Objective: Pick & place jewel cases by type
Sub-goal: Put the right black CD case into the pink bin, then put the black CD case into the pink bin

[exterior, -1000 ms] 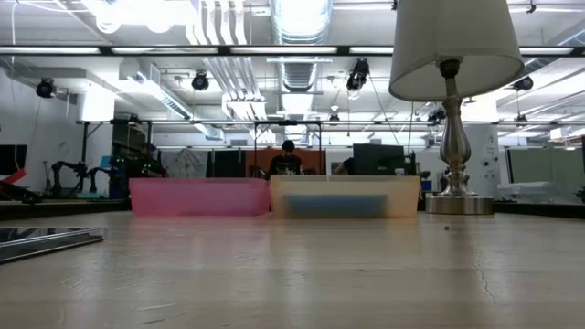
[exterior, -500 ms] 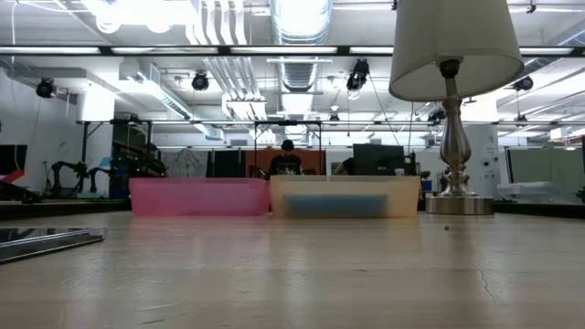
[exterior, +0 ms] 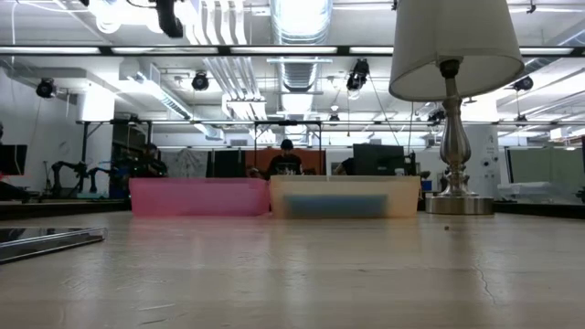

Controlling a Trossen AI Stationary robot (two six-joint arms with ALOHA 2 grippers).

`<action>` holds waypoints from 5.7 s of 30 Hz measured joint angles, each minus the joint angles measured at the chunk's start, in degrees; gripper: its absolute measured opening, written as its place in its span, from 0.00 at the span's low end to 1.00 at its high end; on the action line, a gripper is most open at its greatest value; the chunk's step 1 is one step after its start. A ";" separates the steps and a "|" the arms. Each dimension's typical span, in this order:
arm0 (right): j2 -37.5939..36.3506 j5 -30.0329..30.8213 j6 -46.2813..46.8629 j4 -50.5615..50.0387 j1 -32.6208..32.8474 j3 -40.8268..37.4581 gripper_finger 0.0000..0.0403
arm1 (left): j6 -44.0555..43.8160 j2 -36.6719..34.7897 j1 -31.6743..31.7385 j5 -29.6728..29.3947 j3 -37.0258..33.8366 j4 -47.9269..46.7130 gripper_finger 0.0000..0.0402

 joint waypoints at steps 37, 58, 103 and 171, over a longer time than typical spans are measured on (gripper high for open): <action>0.04 0.93 27.23 -17.68 3.48 0.00 0.39 | 12.01 29.47 47.74 39.70 -0.30 1.40 0.04; 0.11 0.89 27.52 -17.67 3.48 0.00 0.39 | 22.50 40.70 53.00 43.76 -7.62 8.01 0.04; 0.11 0.80 27.59 -17.58 3.17 0.00 0.38 | 13.45 47.29 52.63 41.75 -13.46 20.93 0.46; 0.09 0.69 30.30 -18.08 2.89 0.00 0.35 | 47.86 42.12 36.75 -4.23 20.51 -49.81 0.46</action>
